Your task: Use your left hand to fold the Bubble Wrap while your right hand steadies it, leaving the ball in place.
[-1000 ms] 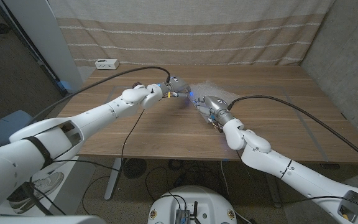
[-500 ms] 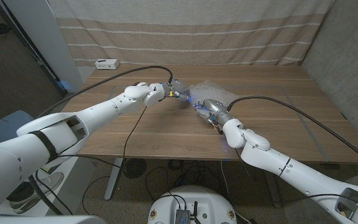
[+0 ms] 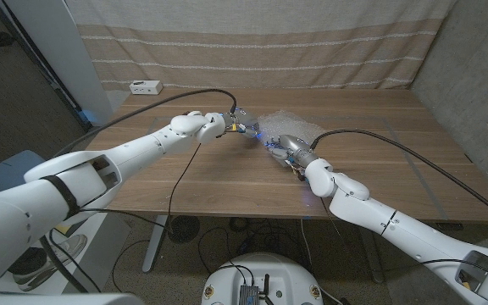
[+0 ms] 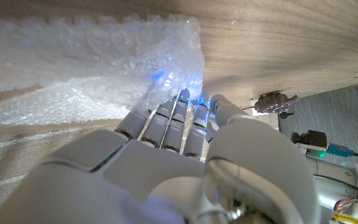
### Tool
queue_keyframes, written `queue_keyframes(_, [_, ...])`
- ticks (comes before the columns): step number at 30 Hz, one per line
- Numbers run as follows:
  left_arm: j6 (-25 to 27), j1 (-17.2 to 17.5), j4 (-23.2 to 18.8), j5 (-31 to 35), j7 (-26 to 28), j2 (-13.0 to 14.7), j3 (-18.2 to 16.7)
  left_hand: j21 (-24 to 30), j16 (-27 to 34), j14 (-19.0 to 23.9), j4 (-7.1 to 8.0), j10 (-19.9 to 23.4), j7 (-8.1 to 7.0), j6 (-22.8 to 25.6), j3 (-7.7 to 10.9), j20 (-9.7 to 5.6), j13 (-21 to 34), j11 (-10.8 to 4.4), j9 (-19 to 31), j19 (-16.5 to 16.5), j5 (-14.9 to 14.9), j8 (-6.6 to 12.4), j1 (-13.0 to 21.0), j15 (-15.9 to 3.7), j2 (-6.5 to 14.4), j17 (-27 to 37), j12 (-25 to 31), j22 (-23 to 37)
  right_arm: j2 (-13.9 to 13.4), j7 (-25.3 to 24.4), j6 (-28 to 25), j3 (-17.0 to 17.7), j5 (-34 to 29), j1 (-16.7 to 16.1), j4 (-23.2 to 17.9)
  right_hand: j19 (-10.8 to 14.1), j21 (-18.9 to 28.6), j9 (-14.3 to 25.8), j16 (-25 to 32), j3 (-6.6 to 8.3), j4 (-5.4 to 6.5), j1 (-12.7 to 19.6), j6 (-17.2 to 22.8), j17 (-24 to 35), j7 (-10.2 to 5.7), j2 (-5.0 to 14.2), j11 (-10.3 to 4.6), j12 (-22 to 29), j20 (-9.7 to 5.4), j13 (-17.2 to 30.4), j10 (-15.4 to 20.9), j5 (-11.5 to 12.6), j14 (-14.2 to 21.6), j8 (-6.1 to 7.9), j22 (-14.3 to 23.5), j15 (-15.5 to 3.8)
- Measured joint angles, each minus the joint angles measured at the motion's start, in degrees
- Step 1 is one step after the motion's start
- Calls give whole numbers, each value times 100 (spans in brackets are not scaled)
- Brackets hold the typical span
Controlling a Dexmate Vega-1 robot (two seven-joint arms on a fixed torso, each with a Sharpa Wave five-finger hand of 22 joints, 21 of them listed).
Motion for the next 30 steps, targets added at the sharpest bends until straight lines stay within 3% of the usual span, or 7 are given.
queue_keyframes(2, [3,0,-16,4,14,9,1,-11,0,0,0,0,-1,1,0,4,0,0,-4,-4,0,0,-29,0,-29,0,0,0,-12,2,2,4,22,0,-2,-9,0,0,0,0,0,-3,1,0,-1,-3,0,0,9,0,0,0,0,0,0,0])
queue_keyframes(6, [15,21,-79,5,51,38,-5,-63,-43,0,0,31,-18,20,0,160,12,31,-17,-94,0,2,-83,0,-83,0,0,0,-37,-43,17,24,71,-9,-24,-24,0,0,-13,0,0,-3,1,2,-1,-3,0,0,42,0,0,0,-3,0,0,3])
queue_keyframes(12, [44,102,-180,-103,290,90,-94,-112,-61,-45,-74,62,-32,33,28,278,16,62,-15,-198,0,-20,-113,-2,-113,1,0,16,-64,-213,105,101,114,-98,-59,-92,-51,0,-96,10,-11,-2,1,18,-2,-3,-23,-89,162,0,-104,0,-267,-32,25,30])
queue_keyframes(20, [154,503,-437,-217,1195,249,-447,-112,-61,0,-209,92,-53,11,163,351,16,92,-14,-185,0,-42,-65,0,-65,1,0,15,-29,-1187,756,274,-26,-312,36,-255,-119,0,-173,-3,-87,-2,23,18,-24,-3,-54,-128,78,0,-196,0,-444,-32,10,50])
queue_keyframes(30, [216,1010,-840,-663,1925,413,-950,-112,-61,62,-351,48,-59,-150,261,370,15,93,-14,-165,-1,-64,-51,0,-52,2,-23,44,70,-1822,1335,502,-98,-479,190,-369,-140,0,-213,-25,-107,-25,23,18,-24,-26,-54,-177,90,-1,-259,0,-546,-32,11,30])
